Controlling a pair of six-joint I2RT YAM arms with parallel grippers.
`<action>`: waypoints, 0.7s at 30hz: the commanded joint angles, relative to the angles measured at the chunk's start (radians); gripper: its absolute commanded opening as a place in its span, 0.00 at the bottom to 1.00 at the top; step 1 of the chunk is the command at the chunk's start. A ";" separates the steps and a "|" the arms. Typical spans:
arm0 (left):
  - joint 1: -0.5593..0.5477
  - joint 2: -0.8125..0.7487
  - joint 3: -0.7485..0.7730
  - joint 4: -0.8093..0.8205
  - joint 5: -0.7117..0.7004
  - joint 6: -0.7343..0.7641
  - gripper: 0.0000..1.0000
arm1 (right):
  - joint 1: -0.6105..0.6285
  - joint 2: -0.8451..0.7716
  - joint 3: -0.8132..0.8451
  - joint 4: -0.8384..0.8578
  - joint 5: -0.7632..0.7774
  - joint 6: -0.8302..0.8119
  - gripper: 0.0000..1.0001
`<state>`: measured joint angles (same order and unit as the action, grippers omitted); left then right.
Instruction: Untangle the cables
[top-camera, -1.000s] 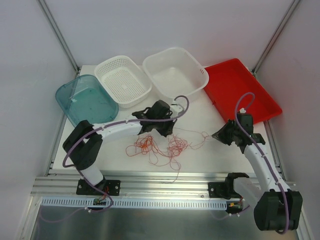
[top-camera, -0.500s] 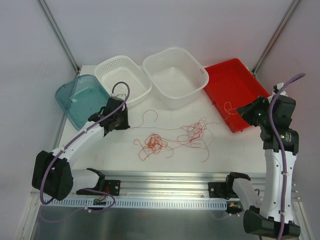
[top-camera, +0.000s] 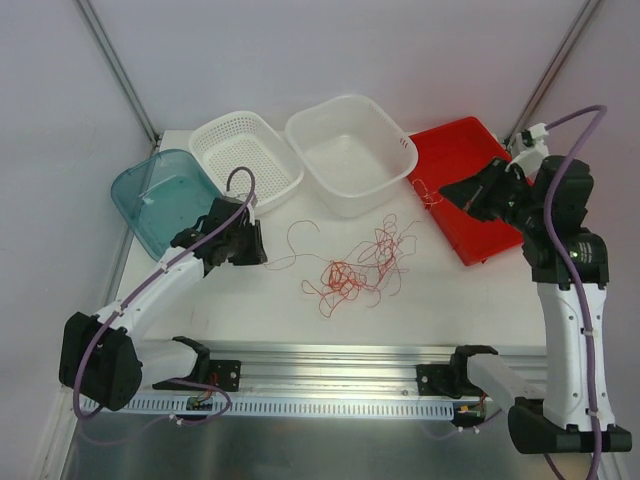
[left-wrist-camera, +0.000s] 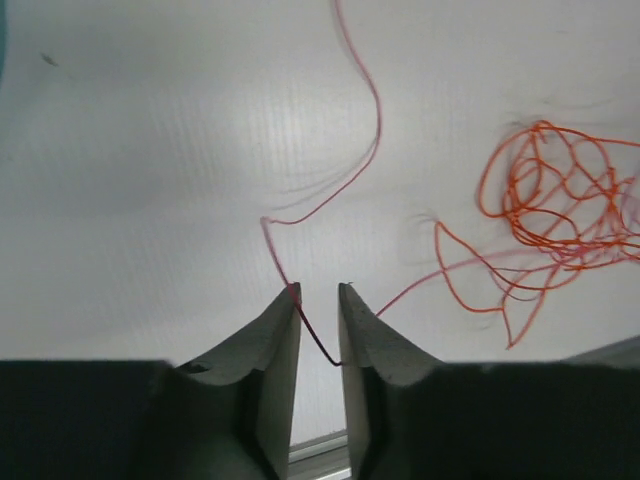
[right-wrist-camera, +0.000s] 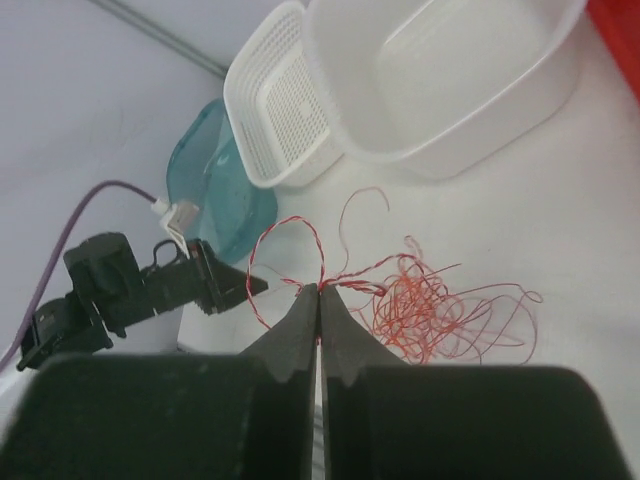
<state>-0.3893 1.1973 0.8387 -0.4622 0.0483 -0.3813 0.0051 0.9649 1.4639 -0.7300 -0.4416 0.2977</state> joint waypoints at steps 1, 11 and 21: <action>-0.042 -0.064 0.028 0.075 0.186 0.007 0.25 | 0.102 0.032 -0.039 0.035 -0.011 0.000 0.01; -0.328 -0.134 -0.035 0.371 0.191 -0.062 0.99 | 0.329 0.014 -0.318 0.224 0.249 0.162 0.01; -0.589 0.094 -0.072 0.772 -0.017 -0.061 0.99 | 0.404 -0.011 -0.327 0.228 0.400 0.265 0.01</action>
<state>-0.9321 1.2282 0.7620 0.1074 0.1360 -0.4629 0.3992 0.9886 1.1233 -0.5533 -0.1143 0.5034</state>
